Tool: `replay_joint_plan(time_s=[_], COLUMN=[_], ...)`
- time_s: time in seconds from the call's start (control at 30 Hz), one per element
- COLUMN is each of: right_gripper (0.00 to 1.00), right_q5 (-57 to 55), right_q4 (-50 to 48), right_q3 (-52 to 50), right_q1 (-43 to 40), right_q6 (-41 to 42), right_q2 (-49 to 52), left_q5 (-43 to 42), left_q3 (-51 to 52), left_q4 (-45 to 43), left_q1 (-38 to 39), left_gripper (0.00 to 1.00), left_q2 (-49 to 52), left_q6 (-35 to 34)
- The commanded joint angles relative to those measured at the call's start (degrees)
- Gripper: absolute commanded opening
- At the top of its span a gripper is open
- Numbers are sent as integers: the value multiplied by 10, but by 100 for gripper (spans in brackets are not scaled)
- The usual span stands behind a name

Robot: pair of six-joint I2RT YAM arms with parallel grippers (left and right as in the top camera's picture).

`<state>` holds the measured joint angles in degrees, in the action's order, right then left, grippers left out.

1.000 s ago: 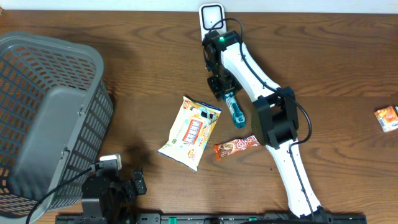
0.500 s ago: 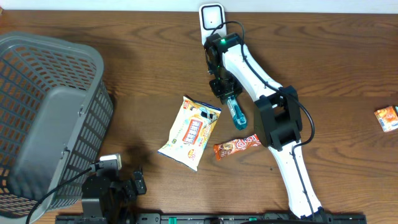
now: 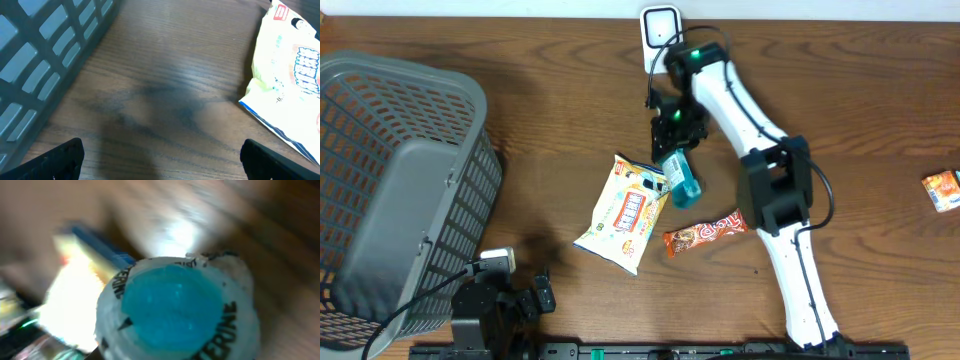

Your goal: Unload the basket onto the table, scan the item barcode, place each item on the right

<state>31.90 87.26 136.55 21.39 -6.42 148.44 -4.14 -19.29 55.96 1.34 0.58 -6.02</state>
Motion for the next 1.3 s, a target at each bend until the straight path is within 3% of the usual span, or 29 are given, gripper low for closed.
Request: replay_joint_plan(time_s=[0.0,0.13,0.4,0.57,0.73,0.9,1.0,1.27], right_gripper=[1,1,1,1,1,1,1,1], right_q5=[205,304,299,283,269,319,322,249], right_q4=[24,101,101,101,101,101,88,7], right_q3=[23,21,17,-13,-150,-353,-434,-478], right_q1=[-30,-52,-55,-52,-55,-64,-59,-52], right_q6=[-80,-193,-218,-218,-273,-343,-346,-321], right_q2=[-37,-38,-67,-155,-308,-461,-514,-562], left_q5=[3,3,3,3,3,3,3,3], left_q3=[-4,-4,-4,-4,-4,-4,-4,-4], left_q4=[8,8,8,8,8,8,8,8], left_q1=[0,0,0,0,0,0,0,0], left_gripper=[100,100,100,100,100,100,100,100], left_q2=[-4,-4,-4,-4,-4,-4,-4,-4], left_q6=[-1,-1,-1,-1,-1,-1,-1,-1])
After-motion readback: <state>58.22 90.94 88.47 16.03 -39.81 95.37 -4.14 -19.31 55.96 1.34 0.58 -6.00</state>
